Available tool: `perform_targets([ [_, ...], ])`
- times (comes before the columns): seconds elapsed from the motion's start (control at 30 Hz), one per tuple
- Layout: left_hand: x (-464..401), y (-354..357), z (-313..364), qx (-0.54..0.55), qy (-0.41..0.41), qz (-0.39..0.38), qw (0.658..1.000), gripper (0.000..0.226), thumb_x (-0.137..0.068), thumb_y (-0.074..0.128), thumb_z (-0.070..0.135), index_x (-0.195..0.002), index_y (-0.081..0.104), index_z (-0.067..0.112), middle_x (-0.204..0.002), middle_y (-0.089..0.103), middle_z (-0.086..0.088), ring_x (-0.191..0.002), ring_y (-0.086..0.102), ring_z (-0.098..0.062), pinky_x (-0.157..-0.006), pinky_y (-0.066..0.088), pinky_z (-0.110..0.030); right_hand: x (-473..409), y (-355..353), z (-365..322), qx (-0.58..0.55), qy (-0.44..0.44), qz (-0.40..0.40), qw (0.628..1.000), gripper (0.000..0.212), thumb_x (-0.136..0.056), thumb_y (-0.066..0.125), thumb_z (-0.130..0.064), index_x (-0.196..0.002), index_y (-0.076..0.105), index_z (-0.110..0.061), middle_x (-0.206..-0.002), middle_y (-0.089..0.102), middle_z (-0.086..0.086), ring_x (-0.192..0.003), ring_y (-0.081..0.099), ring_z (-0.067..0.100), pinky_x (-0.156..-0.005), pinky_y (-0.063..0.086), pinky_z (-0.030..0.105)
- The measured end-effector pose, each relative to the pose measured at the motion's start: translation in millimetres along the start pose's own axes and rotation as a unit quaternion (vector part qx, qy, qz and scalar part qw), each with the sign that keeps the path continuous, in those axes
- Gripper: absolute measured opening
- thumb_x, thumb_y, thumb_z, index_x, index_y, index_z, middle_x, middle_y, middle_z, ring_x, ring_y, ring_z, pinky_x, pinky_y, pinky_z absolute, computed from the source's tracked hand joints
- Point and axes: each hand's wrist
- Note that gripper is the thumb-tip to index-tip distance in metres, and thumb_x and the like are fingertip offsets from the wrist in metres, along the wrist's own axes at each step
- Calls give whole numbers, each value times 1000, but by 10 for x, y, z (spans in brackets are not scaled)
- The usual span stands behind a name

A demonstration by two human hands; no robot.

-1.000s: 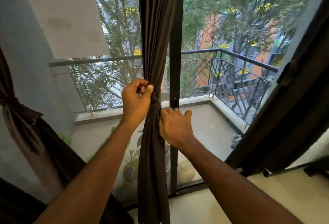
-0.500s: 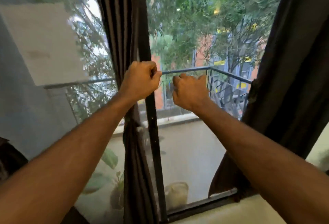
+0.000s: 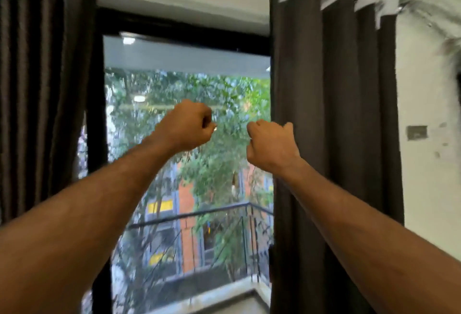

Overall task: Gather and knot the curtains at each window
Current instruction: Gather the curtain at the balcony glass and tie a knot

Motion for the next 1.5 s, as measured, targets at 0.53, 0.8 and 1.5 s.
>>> perform_targets([
  [0.53, -2476, 376, 963, 39, -9, 160, 986, 31, -89, 65, 44, -70, 53, 23, -90, 65, -10, -89, 63, -36, -79, 55, -43, -1450, -451, 1643, 10, 84, 161, 983, 8, -90, 52, -22, -90, 44, -21, -90, 50, -4, -93, 62, 31, -92, 41, 51],
  [0.8, -2870, 1072, 880, 13, -108, 145, 983, 59, -82, 63, 73, -91, 56, 15, -94, 66, -7, -88, 64, -30, -79, 57, -45, -1700, -25, 2421, -119, 195, 176, 957, 29, -95, 57, -35, -117, 61, -16, -117, 60, 5, -115, 57, 28, -99, 44, 55],
  [1.5, -2504, 627, 184, -19, -326, 303, 895, 26, -89, 75, 25, -96, 78, 1, -89, 72, -27, -91, 69, -40, -80, 53, -43, -2369, 541, 2862, -409, 127, 110, 897, 73, -84, 60, -72, -139, 48, -26, -138, 60, 0, -130, 54, 28, -109, 39, 55],
])
Point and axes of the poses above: each hand's wrist, its own x-axis away from the middle knuckle, its own y-axis out of the palm, z = x × y
